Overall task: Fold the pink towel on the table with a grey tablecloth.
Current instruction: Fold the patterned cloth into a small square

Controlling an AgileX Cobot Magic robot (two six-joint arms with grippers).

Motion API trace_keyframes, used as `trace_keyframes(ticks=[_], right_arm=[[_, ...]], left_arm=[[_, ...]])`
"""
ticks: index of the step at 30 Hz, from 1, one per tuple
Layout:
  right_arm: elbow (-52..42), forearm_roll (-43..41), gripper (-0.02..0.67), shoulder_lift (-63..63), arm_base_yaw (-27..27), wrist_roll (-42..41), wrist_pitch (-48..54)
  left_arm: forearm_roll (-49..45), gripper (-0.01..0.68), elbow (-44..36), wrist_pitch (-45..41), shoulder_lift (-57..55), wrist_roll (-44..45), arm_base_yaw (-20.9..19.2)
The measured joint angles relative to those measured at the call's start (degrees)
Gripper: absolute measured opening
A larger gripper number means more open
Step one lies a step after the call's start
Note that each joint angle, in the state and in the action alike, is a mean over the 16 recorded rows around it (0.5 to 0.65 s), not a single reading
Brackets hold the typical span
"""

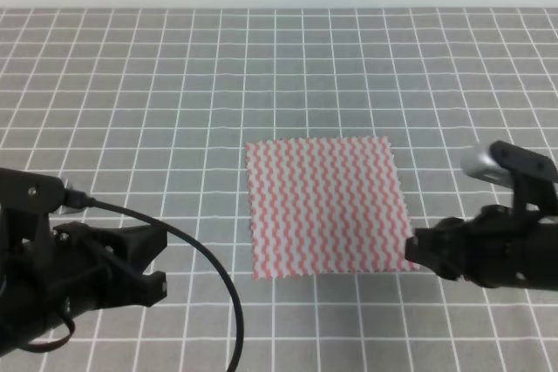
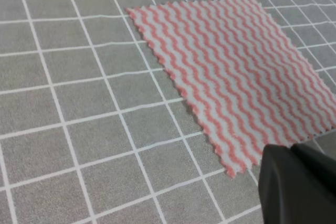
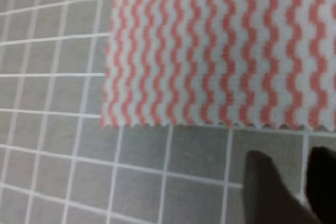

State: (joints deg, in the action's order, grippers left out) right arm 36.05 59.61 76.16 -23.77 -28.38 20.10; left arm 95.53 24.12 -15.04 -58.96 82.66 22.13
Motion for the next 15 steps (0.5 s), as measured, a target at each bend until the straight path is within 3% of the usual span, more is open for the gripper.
trace_keyframes(ticks=[8,15], right_arm=[[3.3,0.1,0.272,8.8,0.2,1.5,-1.1],[4.6,-0.1,0.289,13.4,0.9,2.5,-3.1]], left_arm=[[0.0,-0.003,0.0,-0.9,-0.1,0.4,0.0],[0.0,-0.003,0.0,-1.5,-0.1,0.5,0.0]])
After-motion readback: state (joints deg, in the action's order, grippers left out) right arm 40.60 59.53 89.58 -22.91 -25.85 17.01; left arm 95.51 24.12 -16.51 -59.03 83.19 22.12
